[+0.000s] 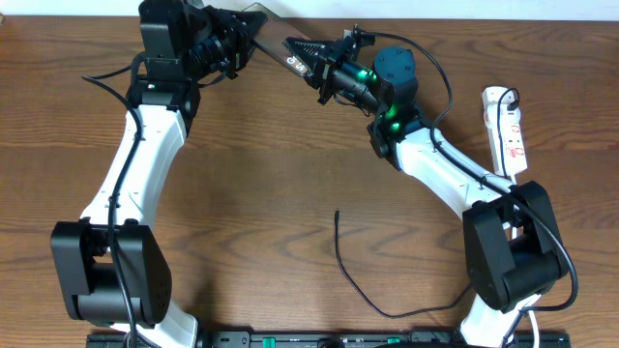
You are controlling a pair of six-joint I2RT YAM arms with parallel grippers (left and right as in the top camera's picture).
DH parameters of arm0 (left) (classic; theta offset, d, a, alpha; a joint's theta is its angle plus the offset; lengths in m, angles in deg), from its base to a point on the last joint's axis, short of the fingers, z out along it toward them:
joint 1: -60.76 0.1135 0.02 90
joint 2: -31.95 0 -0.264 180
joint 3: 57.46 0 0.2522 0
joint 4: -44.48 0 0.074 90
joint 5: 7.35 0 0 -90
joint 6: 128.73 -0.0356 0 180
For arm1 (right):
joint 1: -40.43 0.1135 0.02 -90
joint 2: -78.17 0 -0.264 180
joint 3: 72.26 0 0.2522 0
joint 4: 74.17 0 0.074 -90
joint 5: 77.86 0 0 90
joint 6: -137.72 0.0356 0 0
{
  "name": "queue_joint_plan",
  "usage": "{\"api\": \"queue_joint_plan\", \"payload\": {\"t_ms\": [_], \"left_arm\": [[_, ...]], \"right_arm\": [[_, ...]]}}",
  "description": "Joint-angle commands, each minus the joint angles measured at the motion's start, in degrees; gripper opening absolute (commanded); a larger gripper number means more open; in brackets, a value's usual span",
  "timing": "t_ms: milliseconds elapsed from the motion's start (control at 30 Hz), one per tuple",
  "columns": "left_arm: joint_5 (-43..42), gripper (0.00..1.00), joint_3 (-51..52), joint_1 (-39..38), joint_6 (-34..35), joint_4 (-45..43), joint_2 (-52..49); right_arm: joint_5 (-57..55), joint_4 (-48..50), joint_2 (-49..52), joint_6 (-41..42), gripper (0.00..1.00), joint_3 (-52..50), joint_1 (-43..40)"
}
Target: Plug charger to phone and switch on socket
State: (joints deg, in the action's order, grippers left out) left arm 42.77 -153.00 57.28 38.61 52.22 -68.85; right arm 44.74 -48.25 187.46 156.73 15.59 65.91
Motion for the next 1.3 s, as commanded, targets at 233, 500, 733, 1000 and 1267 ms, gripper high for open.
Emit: {"api": "queue_joint_plan", "payload": {"t_ms": [233,500,733,1000,1267], "left_arm": [[0.33,0.12,-0.94,-0.09,-0.55,-0.11,1.36],[0.28,0.08,-0.94,-0.09,-1.05,-0.11,1.36],[0.31,0.07,-0.94,-0.09,-2.1,-0.09,1.36],[0.31,0.07,-0.94,-0.09,-2.08,-0.09,1.36],[0.31,0.07,-0.94,-0.07,-2.08,-0.09,1.36]], "right_arm": [[0.33,-0.07,-0.52,-1.09,0.01,0.74,2.08],[0.31,-0.09,-0.52,-1.07,0.01,0.74,2.38],[0.31,-0.24,-0.52,-1.07,0.01,0.74,2.38],[0.31,-0.24,-0.52,-1.07,0.25,0.74,2.38],[0.33,-0.24,-0.52,-1.09,0.83,0.74,2.38]]}}
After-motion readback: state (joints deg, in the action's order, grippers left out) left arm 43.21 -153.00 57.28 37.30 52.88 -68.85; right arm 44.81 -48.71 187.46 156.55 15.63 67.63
